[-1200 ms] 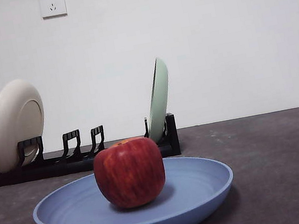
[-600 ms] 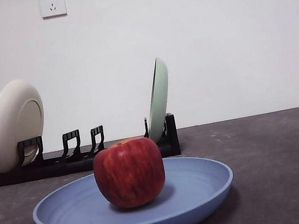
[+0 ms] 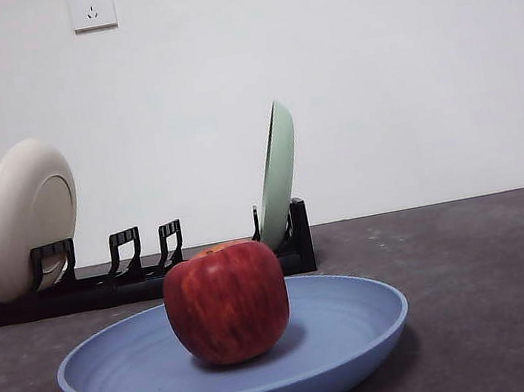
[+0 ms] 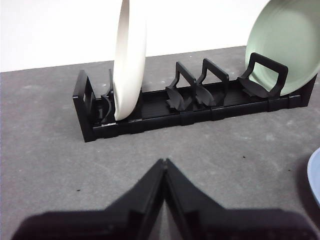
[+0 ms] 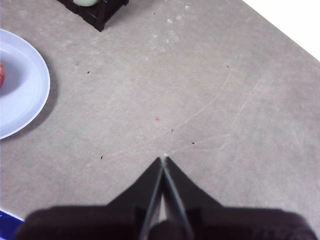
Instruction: Take the blue plate from the plate rack,put the plate on the table,take the apple from the table,put the apple in the plate
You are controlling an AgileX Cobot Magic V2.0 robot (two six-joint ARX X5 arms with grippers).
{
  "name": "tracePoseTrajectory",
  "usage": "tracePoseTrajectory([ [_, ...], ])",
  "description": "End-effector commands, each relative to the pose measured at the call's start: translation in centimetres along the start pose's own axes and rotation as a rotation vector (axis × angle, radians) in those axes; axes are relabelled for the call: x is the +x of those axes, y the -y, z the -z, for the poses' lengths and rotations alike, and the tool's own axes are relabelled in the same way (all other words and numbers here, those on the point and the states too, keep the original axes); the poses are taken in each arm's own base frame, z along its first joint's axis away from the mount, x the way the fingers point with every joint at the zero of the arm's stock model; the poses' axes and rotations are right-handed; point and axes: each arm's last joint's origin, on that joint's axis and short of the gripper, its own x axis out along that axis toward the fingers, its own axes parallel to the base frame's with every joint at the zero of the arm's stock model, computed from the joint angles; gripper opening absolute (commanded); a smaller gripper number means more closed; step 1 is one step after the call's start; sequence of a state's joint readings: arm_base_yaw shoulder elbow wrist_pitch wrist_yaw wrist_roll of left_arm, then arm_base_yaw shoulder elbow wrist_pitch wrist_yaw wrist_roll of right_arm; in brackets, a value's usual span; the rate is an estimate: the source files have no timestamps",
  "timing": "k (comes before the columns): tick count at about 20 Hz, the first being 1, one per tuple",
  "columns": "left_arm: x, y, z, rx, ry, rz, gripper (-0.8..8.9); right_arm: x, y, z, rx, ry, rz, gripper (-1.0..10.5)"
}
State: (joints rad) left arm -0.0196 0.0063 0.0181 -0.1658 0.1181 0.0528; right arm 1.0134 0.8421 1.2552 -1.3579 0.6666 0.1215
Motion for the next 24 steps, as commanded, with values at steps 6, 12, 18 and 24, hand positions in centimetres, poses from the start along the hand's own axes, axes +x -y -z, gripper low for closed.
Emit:
tracePoseTrajectory([
  [6, 0.1, -0.1, 0.3, -0.002, -0.010, -0.010, -0.04, -0.1, 0.1, 0.1, -0.011, -0.011, 0.004, 0.0],
  [12, 0.2, 0.0, 0.4, -0.003, -0.016, -0.009, -0.04, -0.1, 0.1, 0.1, -0.011, -0.011, 0.004, 0.0],
  [18, 0.2, 0.0, 0.4, -0.003, -0.016, -0.009, -0.04, -0.1, 0.1, 0.1, -0.011, -0.011, 0.004, 0.0],
  [24, 0.2, 0.0, 0.4, -0.003, -0.016, -0.009, -0.04, 0.6, 1.4, -0.3, 0.071, 0.047, 0.126, 0.0],
])
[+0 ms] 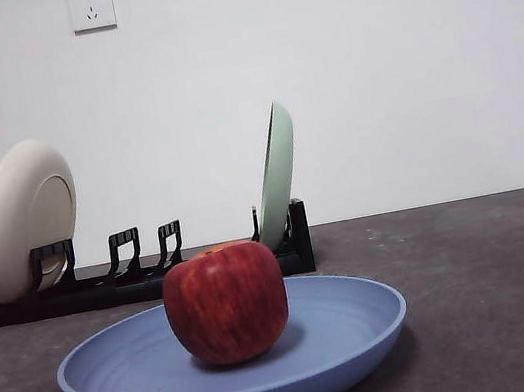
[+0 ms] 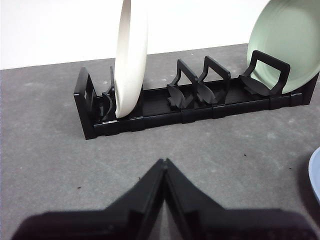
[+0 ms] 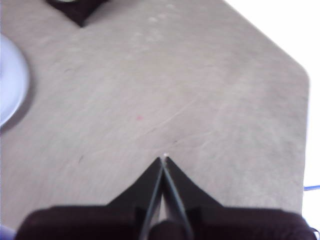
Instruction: Take the blue plate from the plate rack,put the plate on the table,take the apple from the table,put the apple in the plate
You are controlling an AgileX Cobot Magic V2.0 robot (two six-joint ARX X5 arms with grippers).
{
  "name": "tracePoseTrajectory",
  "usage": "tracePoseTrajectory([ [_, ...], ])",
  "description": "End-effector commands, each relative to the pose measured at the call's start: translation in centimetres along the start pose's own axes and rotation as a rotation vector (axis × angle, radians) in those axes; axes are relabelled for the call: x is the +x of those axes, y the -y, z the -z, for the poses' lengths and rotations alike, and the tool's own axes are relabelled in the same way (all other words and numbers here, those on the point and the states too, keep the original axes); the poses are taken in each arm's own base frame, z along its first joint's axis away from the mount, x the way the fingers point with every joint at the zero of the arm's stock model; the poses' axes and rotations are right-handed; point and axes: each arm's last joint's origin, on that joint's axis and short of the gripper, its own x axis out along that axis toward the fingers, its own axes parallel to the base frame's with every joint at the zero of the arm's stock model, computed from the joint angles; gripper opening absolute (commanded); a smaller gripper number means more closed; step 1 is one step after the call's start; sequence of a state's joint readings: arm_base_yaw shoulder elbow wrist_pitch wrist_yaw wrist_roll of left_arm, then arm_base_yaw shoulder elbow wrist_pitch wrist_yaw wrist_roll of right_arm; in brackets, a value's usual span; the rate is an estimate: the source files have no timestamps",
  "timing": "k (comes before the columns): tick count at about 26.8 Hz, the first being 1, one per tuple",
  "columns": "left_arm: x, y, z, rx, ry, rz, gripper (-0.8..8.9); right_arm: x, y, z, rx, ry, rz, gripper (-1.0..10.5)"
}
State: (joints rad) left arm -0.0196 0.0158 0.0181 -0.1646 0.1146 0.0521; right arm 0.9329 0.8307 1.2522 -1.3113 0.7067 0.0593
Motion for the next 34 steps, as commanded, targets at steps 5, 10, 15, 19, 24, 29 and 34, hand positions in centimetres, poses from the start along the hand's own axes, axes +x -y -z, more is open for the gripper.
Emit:
tracePoseTrajectory([
  [5, 0.1, 0.0, 0.3, -0.001, -0.007, -0.006, -0.04, 4.2, 1.5, 1.9, 0.452, 0.363, 0.096, 0.0],
  [10, 0.1, 0.0, 0.3, -0.001, -0.007, -0.006, -0.04, 8.3, 0.2, 7.8, 0.540, 0.516, 0.082, 0.0],
  [15, 0.1, 0.0, 0.3, -0.001, -0.007, -0.006, -0.04, 10.9, -1.3, 11.7, 0.555, 0.495, 0.072, 0.0],
  [19, 0.1, 0.0, 0.3, -0.001, -0.007, -0.006, -0.04, 12.5, -2.3, 13.6, 0.563, 0.502, 0.081, 0.0],
  [24, 0.1, 0.0, 0.3, -0.001, -0.007, -0.006, -0.04, 14.3, -3.4, 15.6, 0.528, 0.544, 0.132, 0.0],
  [29, 0.1, 0.0, 0.3, -0.001, -0.007, -0.006, -0.04, 15.2, -4.2, 16.9, 0.515, 0.575, 0.153, 0.0],
  [34, 0.1, 0.0, 0.3, -0.001, -0.007, -0.006, -0.04, 15.1, -4.3, 17.2, 0.494, 0.552, 0.169, 0.0],
])
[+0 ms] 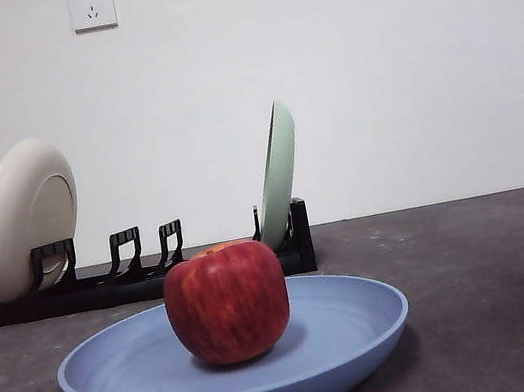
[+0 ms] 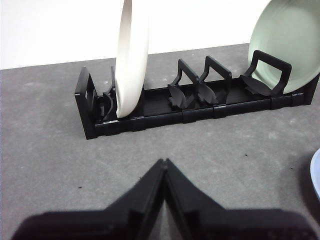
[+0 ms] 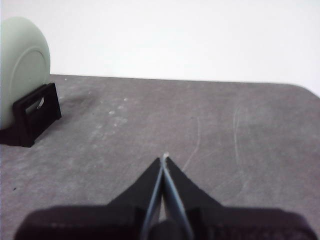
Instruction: Take the blue plate from the plate rack,put the plate on the table,take the apple from the table,put the apple in the plate
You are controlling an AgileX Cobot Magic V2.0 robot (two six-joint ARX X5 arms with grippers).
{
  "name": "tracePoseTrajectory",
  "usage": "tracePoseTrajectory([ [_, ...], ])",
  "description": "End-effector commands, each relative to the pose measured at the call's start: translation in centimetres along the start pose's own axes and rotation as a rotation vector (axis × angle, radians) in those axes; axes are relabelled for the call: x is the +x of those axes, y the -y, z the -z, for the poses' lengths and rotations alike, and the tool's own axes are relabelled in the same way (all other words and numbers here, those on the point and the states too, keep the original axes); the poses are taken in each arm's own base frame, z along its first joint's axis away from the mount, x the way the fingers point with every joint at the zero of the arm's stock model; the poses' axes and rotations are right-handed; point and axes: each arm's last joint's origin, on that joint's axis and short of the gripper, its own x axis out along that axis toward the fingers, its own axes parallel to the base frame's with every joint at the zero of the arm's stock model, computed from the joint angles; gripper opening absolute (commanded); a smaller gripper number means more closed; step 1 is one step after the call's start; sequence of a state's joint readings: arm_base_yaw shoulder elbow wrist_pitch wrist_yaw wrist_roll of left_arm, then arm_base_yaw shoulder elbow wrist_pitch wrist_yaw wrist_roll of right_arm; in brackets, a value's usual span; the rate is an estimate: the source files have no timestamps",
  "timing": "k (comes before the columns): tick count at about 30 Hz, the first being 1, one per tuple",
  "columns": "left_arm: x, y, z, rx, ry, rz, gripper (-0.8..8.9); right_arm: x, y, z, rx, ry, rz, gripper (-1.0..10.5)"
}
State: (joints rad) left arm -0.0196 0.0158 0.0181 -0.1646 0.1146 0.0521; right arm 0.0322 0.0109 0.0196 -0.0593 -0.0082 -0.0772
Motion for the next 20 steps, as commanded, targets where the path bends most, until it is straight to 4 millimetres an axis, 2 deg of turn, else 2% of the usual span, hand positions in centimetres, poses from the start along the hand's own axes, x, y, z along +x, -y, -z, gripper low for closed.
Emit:
tracePoseTrajectory([
  [1, 0.1, 0.0, 0.3, -0.001, -0.007, -0.006, -0.04, 0.0, 0.1, 0.4, -0.019, -0.026, 0.010, 0.0],
  [10, 0.1, 0.0, 0.3, -0.001, -0.007, -0.006, -0.04, -0.1, 0.2, 1.4, -0.026, -0.134, 0.015, 0.0],
  [20, 0.1, 0.0, 0.3, -0.001, -0.007, -0.006, -0.04, -0.1, 0.2, 1.4, -0.016, -0.133, 0.018, 0.0],
])
